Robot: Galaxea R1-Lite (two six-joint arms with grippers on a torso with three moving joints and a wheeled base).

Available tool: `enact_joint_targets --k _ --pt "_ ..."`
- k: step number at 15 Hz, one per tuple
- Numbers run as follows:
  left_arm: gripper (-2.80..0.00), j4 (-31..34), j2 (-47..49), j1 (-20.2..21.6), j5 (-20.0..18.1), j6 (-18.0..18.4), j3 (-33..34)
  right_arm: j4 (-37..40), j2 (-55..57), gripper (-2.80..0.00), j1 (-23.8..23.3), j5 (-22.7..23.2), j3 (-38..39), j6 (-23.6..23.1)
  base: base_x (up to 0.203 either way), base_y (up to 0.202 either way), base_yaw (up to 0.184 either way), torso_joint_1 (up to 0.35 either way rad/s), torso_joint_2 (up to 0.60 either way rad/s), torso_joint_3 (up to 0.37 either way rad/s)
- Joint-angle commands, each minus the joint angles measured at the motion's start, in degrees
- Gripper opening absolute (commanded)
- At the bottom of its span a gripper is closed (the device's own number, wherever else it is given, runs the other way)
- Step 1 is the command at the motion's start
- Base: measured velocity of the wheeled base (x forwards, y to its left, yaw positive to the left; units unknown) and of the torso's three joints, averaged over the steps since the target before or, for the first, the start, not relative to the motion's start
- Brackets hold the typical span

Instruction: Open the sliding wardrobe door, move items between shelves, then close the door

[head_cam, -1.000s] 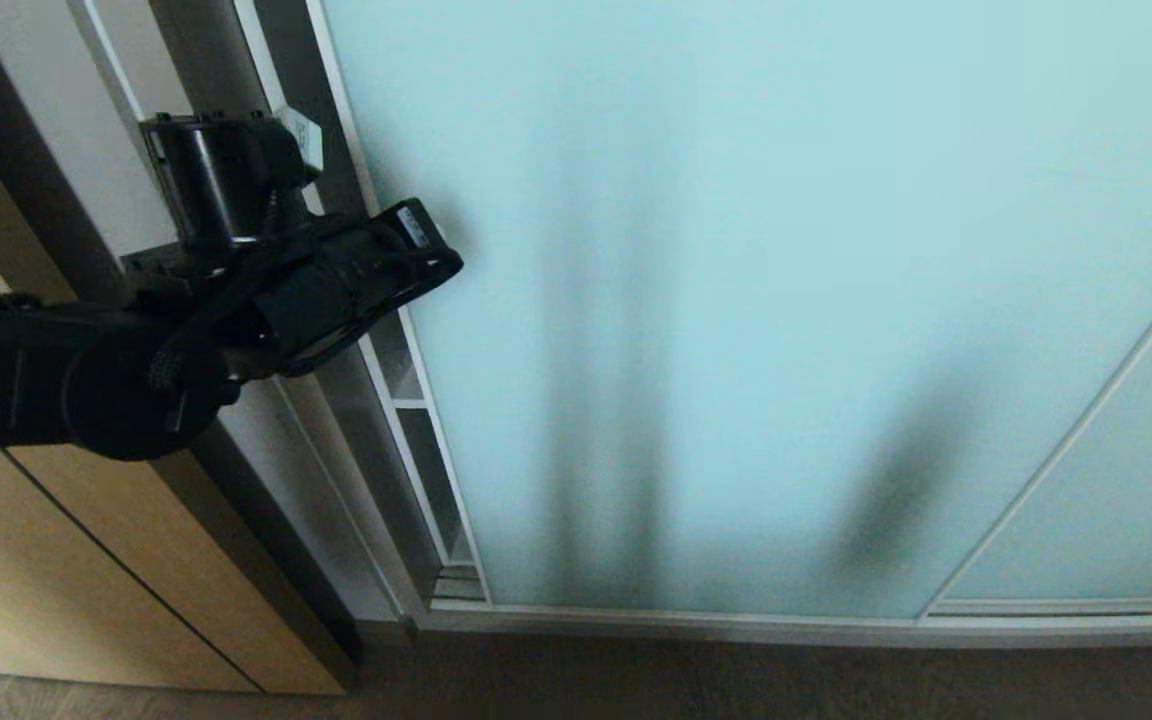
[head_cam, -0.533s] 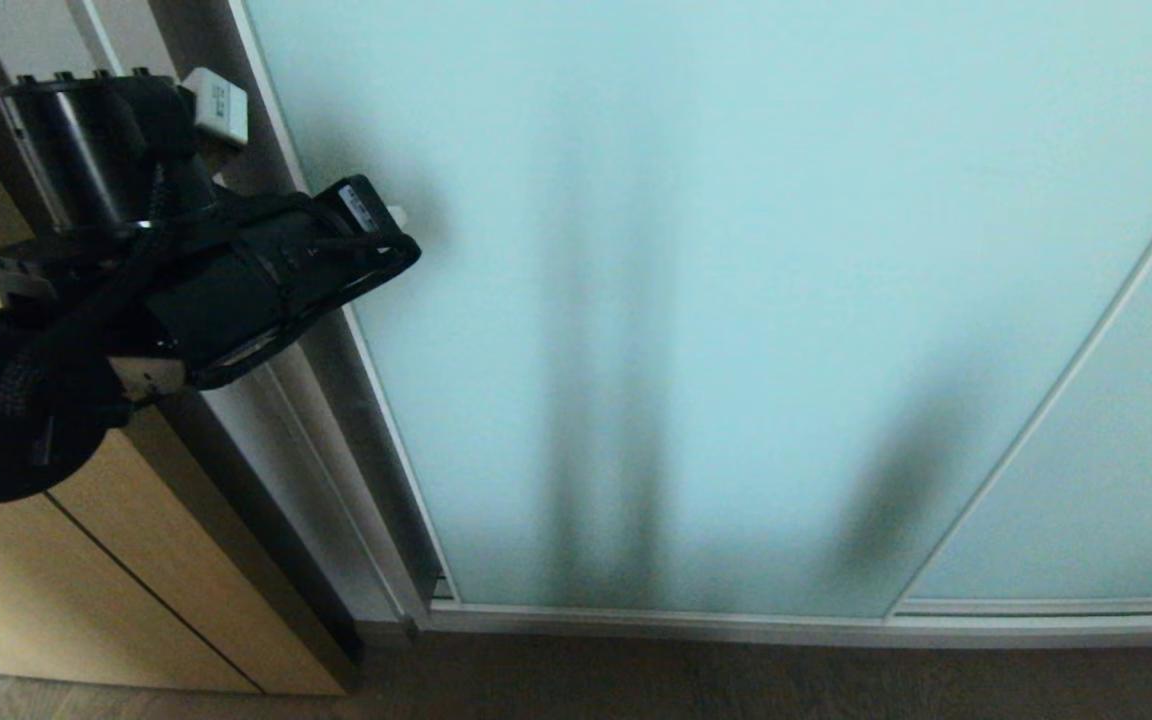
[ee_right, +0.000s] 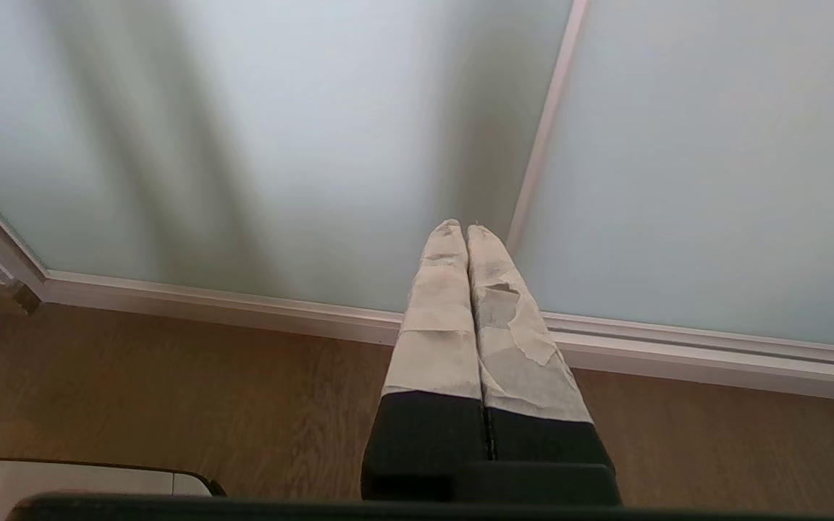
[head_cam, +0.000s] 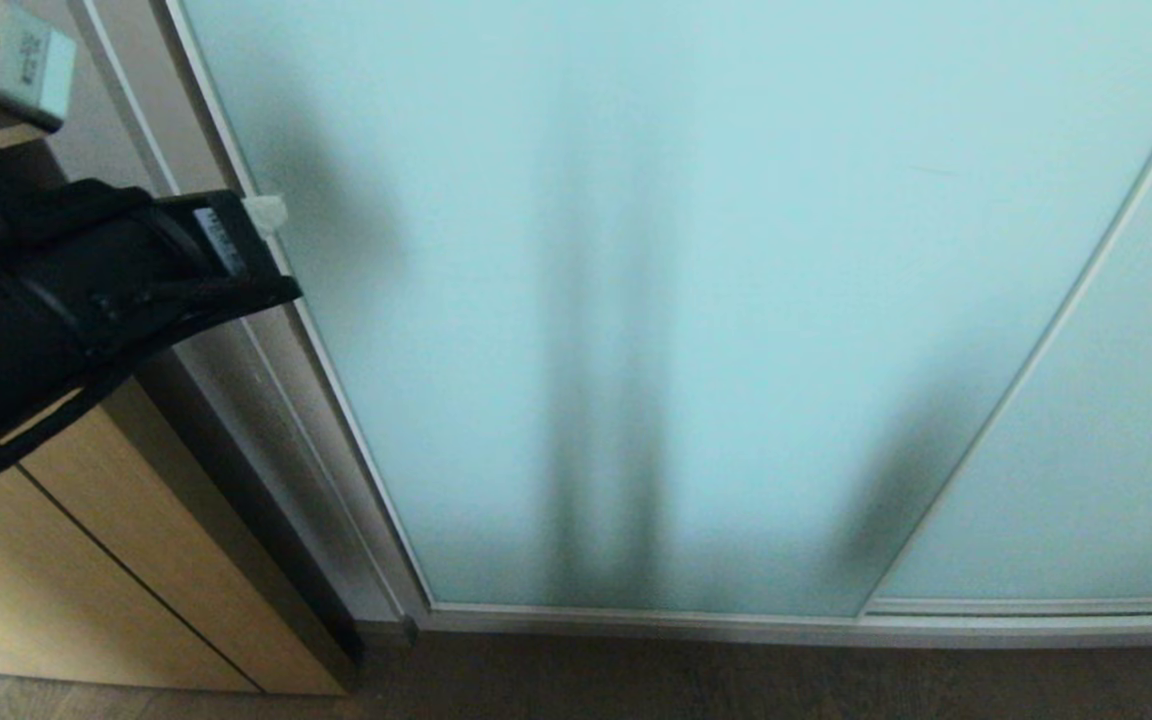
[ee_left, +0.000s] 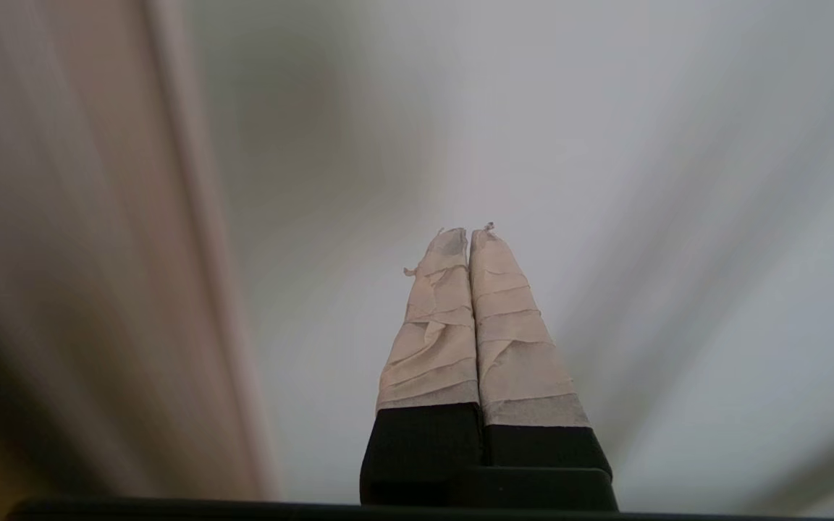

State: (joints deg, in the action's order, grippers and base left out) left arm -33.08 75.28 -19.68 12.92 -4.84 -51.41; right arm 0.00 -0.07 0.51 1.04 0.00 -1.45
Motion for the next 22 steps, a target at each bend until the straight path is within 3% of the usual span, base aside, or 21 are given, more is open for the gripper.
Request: enact_joint_targets --k 1,5,12,15,17,20,22 --pt "-2.8 -0.3 -11.5 0.1 2.0 1.9 7.3 0.0 -0.1 -2.8 0.0 0.0 0.0 0.0 0.0 0.0 0.0 0.0 0.0 0.0" --pt "-2.8 -0.4 -30.1 6.5 4.6 3.1 25.4 0.0 -0.1 -2.8 0.0 0.0 0.0 0.0 0.0 0.0 0.0 0.0 0.0 0.0" --pt "-2.8 2.5 -58.4 16.2 -3.0 3.0 50.6 0.0 -0.1 -2.8 0.0 0.0 0.0 0.0 0.0 0.0 0.0 0.0 0.0 0.0" --pt "-2.8 10.8 -63.3 18.1 -4.4 1.4 51.4 0.0 -0.1 -2.8 0.0 0.0 0.0 0.0 0.0 0.0 0.0 0.0 0.0 0.0" --pt "-2.8 14.6 -67.7 19.1 -7.7 4.4 51.4 0.0 -0.1 -2.8 0.0 0.0 0.0 0.0 0.0 0.0 0.0 0.0 0.0 0.0" --pt "-2.8 31.2 -75.3 19.5 -11.6 9.0 51.3 0.0 -0.1 -2.8 0.0 0.0 0.0 0.0 0.0 0.0 0.0 0.0 0.0 0.0" --pt "-2.8 35.1 -75.1 19.7 -14.5 10.6 50.7 0.0 -0.1 -2.8 0.0 0.0 0.0 0.0 0.0 0.0 0.0 0.0 0.0 0.0"
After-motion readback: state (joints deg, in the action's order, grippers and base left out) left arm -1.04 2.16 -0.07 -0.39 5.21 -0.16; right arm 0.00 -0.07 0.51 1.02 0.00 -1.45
